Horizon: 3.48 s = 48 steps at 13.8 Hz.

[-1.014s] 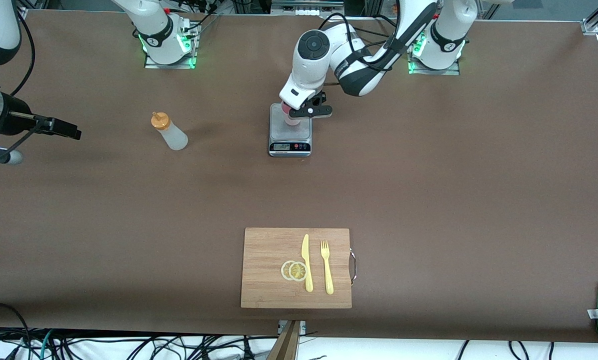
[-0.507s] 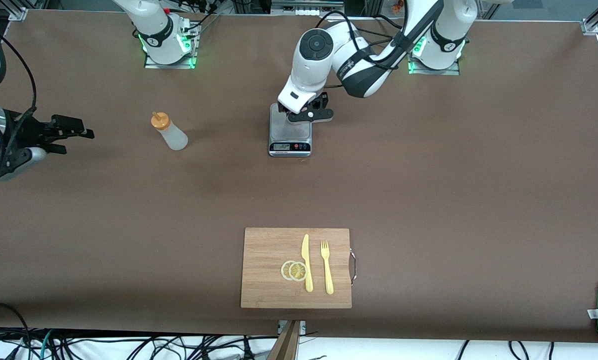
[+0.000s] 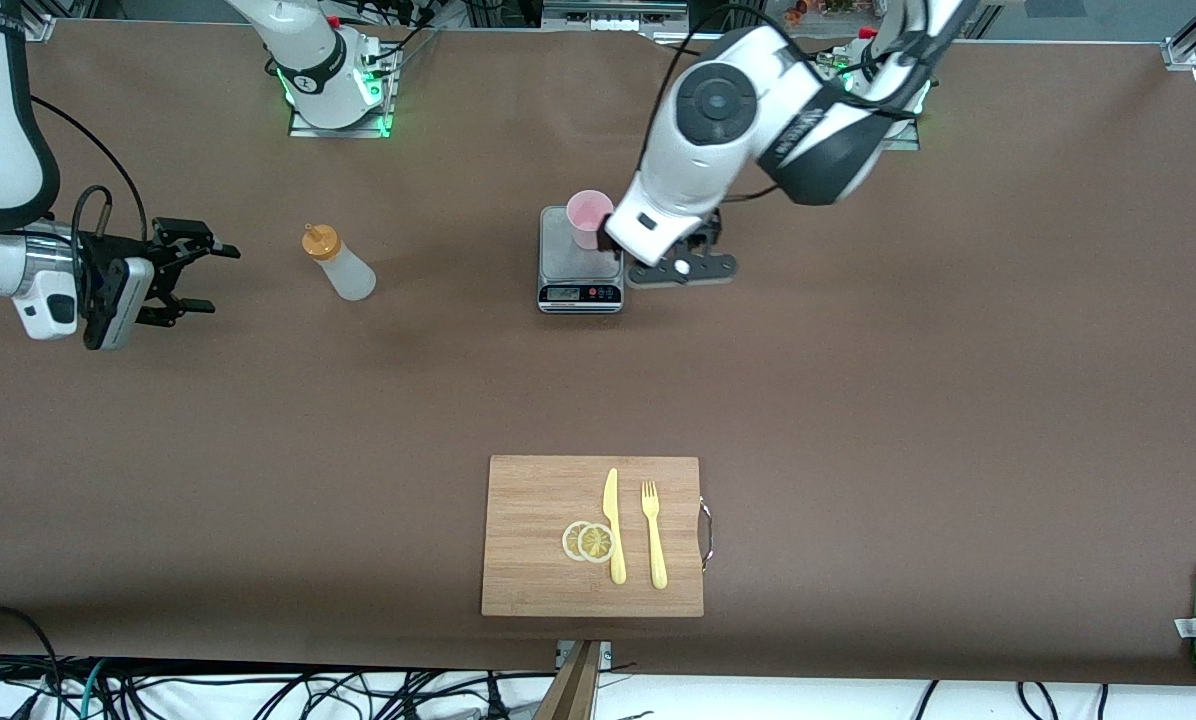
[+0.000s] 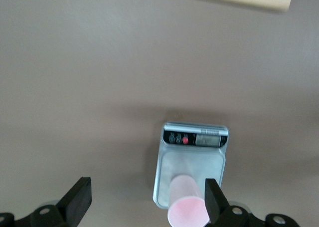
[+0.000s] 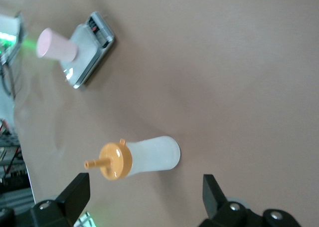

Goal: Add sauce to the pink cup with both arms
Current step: 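Release the cup and withdraw the left gripper while the right gripper reaches the bottle, then grasp the white sauce bottle with the right gripper and lift it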

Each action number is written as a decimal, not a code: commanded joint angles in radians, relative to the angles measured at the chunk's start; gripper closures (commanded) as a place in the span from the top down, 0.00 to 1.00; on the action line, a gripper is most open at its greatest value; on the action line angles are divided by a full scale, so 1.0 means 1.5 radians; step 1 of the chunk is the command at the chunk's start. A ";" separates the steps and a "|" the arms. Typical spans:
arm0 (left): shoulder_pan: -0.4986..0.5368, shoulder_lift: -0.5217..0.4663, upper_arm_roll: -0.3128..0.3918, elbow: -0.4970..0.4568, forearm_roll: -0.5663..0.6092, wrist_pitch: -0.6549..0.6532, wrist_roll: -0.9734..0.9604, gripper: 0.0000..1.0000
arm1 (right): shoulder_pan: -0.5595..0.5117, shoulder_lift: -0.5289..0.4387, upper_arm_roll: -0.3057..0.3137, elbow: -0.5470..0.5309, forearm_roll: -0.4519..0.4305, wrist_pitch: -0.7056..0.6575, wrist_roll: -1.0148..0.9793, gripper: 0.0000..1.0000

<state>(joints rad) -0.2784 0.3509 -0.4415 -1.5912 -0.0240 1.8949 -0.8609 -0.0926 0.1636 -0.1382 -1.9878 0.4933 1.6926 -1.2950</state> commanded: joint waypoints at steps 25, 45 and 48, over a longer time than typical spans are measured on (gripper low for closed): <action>0.228 -0.089 0.245 0.086 0.027 -0.168 0.613 1.00 | -0.089 0.302 0.012 -0.102 0.298 -0.086 -0.985 1.00; 0.229 -0.084 0.246 0.087 0.019 -0.168 0.616 1.00 | -0.063 0.337 0.032 -0.099 0.344 -0.068 -0.984 0.69; 0.230 -0.083 0.246 0.087 0.018 -0.168 0.616 1.00 | -0.063 0.337 0.032 -0.097 0.344 -0.072 -0.981 0.54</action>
<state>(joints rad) 0.0641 0.2197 -0.0725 -1.4819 -0.0021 1.6642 0.0431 -0.1892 0.6620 -0.0912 -2.1400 0.9880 1.5961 -2.7205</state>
